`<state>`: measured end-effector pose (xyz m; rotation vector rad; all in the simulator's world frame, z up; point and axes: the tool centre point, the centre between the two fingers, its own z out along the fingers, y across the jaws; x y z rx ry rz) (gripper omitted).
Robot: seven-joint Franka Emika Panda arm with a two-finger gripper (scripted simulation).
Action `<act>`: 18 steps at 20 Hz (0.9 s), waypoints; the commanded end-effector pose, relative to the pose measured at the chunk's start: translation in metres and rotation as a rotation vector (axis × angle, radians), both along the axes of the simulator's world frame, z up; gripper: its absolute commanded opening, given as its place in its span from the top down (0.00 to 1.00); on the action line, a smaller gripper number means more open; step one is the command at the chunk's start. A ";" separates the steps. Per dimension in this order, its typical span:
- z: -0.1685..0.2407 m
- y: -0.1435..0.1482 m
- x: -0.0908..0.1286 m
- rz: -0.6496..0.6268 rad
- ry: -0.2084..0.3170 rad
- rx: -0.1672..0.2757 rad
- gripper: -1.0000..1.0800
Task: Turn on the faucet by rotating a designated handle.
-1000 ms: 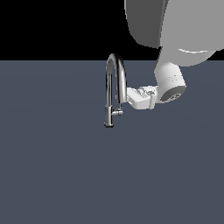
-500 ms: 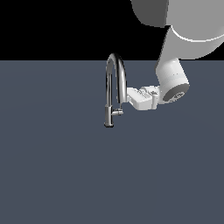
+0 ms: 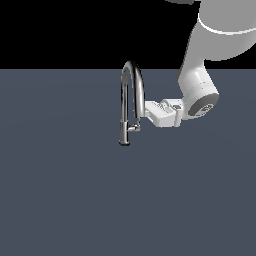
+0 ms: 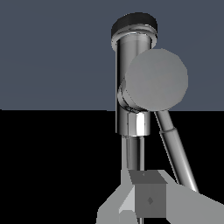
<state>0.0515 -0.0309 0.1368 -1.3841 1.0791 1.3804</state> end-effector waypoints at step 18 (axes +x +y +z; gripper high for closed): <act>-0.022 -0.018 -0.049 -0.004 0.001 -0.002 1.00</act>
